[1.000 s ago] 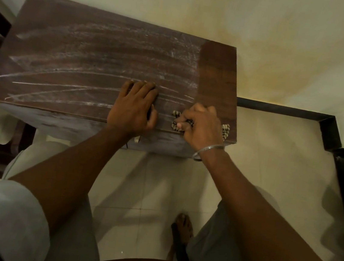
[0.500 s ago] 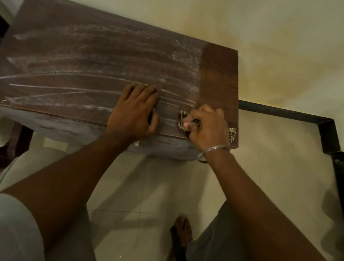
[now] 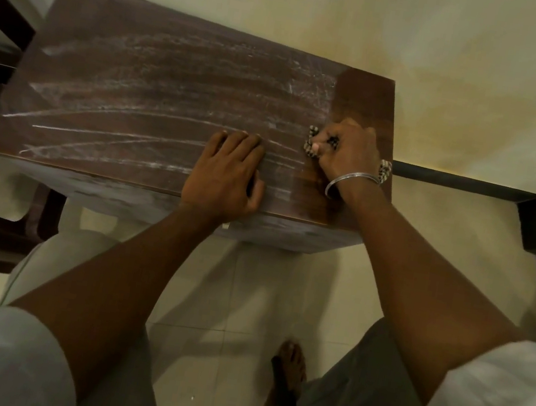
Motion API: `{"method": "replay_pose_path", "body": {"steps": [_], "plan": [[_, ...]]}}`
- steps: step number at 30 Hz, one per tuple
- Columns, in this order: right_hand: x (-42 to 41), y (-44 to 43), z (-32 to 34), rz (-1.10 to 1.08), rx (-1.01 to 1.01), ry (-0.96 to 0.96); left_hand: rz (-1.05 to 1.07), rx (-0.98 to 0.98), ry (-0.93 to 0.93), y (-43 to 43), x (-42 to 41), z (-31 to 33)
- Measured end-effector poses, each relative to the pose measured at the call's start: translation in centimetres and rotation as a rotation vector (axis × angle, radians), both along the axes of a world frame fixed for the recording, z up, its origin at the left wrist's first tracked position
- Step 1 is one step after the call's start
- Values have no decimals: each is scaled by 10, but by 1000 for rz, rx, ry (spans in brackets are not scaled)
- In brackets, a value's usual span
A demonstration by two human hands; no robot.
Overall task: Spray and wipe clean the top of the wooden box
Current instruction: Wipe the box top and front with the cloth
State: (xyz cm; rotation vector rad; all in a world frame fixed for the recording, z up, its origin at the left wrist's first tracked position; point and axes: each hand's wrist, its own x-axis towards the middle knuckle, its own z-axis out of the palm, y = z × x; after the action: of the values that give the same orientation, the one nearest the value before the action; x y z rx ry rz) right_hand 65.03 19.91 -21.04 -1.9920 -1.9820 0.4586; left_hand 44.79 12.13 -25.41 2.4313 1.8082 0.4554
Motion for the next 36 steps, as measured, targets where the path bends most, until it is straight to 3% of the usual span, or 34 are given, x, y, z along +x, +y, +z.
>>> {"method": "replay_pose_path", "body": {"steps": [8,25,36], "plan": [[7,-58,-12,113,57,14,2,-13,3,0,0,1],[-5,30,2,4,23,-25,7,2,7,0,0,-1],[6,-20,-10,69,62,-15,14,-5,-13,1,3,1]]}}
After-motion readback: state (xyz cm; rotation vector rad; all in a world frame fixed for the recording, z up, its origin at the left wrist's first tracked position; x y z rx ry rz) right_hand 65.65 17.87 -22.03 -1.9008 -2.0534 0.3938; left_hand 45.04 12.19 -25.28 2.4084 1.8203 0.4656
